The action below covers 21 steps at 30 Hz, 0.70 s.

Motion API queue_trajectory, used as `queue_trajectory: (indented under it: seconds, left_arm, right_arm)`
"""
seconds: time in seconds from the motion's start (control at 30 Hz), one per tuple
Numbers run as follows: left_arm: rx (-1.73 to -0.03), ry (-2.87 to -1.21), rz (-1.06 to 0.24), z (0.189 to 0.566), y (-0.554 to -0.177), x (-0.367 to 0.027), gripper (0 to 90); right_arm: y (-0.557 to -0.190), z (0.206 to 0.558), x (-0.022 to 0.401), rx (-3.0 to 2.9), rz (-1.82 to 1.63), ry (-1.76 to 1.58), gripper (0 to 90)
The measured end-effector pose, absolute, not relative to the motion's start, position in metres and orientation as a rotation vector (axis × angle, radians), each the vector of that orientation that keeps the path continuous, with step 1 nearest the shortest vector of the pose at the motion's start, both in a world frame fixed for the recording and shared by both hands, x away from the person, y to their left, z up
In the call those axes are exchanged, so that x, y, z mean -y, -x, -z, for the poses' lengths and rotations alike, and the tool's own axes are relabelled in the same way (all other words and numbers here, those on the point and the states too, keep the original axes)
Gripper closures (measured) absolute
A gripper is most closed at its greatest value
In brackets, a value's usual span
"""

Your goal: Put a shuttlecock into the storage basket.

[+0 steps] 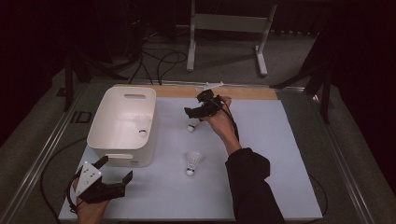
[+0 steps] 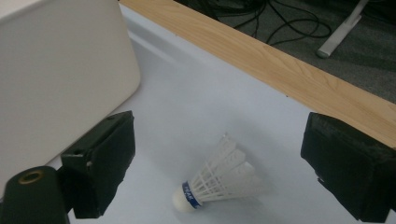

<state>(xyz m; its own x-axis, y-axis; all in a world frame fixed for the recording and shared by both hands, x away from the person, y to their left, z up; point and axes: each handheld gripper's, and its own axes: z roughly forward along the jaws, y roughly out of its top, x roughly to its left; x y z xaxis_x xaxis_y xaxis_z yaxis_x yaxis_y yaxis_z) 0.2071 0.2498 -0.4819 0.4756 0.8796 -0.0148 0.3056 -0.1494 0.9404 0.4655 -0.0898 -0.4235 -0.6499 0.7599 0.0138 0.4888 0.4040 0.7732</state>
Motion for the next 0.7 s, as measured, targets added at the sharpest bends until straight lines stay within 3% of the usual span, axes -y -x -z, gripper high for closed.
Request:
queue_trajectory:
  seconds: [0.7]
  left_arm:
    - [-1.022, -1.702, -0.701, 0.482, -0.207, -0.249, 0.2]
  right_arm:
    - [-0.470, 0.441, 0.092, -2.354, -1.082, -1.119, 9.9]
